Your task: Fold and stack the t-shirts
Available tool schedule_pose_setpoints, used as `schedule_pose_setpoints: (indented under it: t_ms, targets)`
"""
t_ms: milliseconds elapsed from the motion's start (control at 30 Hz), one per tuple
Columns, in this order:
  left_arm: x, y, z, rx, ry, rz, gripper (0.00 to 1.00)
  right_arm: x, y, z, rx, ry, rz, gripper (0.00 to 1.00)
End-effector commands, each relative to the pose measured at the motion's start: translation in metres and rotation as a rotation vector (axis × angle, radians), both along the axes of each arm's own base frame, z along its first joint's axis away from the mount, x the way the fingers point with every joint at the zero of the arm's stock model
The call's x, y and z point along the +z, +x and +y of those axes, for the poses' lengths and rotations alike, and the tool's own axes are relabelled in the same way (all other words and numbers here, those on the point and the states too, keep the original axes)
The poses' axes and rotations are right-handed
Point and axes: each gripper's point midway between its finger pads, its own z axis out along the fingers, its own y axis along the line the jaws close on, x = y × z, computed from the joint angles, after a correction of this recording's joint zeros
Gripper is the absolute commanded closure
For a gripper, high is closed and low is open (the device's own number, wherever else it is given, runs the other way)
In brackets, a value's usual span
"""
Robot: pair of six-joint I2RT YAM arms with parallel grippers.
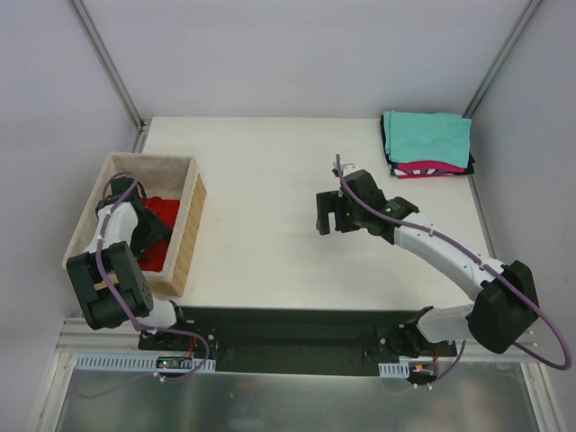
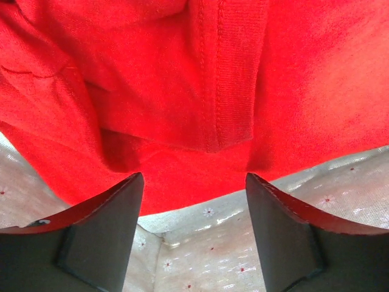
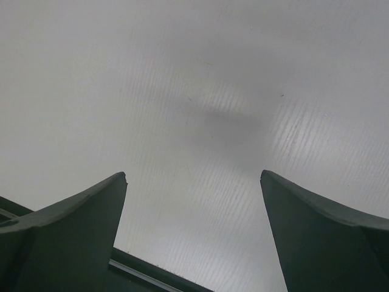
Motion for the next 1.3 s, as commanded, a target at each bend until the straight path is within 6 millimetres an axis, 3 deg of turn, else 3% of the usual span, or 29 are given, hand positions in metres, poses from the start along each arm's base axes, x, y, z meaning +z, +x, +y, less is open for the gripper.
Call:
schedule_pose_setpoints:
  t_ms: [0, 267, 467, 767, 1000, 1267]
  targets:
    - [0.004, -0.001, -0.002, -0.001, -0.010, -0.019, 0.33, 0.018, 0.007, 0.012, 0.004, 0.061, -0.037, 0.03]
    - [0.029, 0.013, -0.005, -0.023, -0.011, -0.124, 0.27, 0.018, 0.007, 0.014, 0.009, 0.066, -0.031, 0.04]
    - [0.032, 0.022, -0.002, -0.030, -0.009, -0.135, 0.21, 0.018, 0.006, 0.014, 0.011, 0.064, -0.028, 0.04]
    - [0.044, 0.041, 0.005, -0.030, 0.000, -0.173, 0.21, 0.017, 0.004, 0.011, 0.010, 0.053, -0.030, 0.03]
    - [0.026, 0.032, 0.005, -0.019, -0.001, -0.117, 0.31, 0.018, 0.004, 0.009, 0.009, 0.047, -0.034, 0.03]
    - [0.006, 0.022, 0.008, -0.010, 0.008, -0.043, 0.32, 0.018, 0.003, 0.009, 0.008, 0.051, -0.031, 0.03]
